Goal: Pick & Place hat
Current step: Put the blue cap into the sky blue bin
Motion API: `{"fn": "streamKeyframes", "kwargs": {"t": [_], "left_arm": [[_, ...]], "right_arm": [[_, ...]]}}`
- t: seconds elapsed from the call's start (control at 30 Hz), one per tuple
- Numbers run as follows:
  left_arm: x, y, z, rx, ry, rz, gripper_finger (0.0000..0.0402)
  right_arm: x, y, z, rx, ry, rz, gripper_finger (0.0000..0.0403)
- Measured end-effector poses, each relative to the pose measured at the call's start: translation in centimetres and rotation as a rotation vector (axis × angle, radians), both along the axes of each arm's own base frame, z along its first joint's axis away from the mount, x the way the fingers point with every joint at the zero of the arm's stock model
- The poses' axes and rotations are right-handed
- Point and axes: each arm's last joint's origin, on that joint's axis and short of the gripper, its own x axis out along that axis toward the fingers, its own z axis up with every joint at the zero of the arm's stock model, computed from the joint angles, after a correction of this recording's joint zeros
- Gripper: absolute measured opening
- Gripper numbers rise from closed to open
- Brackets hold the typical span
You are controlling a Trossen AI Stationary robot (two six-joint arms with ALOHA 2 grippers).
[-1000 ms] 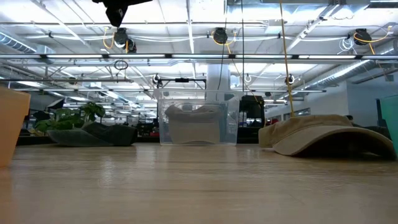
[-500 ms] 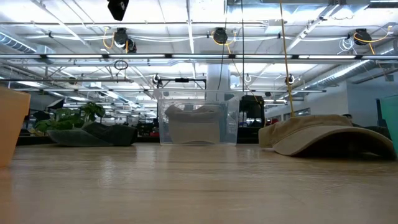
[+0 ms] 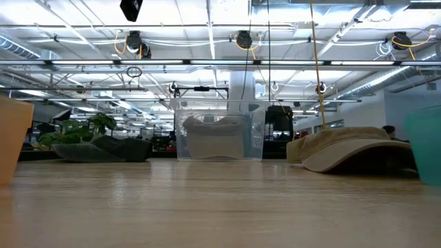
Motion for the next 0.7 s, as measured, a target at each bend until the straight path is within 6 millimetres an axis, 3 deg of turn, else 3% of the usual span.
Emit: {"fn": "streamKeyframes", "kwargs": {"t": [0.23,0.37,0.5,0.7], "left_arm": [[0.0,0.0,0.0,0.0,0.001,0.0,0.0026],[0.0,0.0,0.0,-0.001,0.001,0.0,0.0026],[0.0,0.0,0.0,-0.002,0.001,0.0,0.0026],[0.0,0.0,0.0,-0.004,0.002,0.0,0.0026]], "right_arm": [[-0.2,-0.2,-3.2,0.131,-0.038,0.004,0.0],[-0.5,-0.5,-3.5,0.197,-0.04,-0.022,0.0],[-0.7,-0.9,-2.1,0.239,-0.056,-0.056,0.0],[-2.2,-2.7,2.2,0.164,-0.095,-0.096,0.0]]}}
